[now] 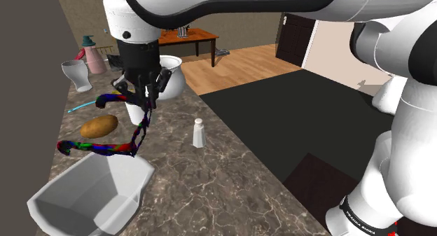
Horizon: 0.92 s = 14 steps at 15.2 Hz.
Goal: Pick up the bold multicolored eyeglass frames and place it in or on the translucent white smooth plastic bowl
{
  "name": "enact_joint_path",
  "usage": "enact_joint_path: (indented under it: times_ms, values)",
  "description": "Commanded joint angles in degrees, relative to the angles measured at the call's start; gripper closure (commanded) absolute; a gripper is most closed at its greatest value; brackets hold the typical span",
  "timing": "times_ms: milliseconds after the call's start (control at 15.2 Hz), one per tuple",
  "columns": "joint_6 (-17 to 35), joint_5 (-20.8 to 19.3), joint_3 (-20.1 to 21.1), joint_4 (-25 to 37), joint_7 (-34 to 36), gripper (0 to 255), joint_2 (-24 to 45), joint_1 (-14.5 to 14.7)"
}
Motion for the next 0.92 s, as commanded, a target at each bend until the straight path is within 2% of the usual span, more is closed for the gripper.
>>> enact_joint_path:
  times_ms: [0,330,858]
  values:
    - [-0.73,-0.97,0.78,1.62,2.71,255,1.24,2.06]
    - [-3.10,-3.50,2.25,6.88,8.43,255,5.01,7.22]
    - [3.95,-2.84,2.14,-1.83,8.82,255,3.27,5.95]
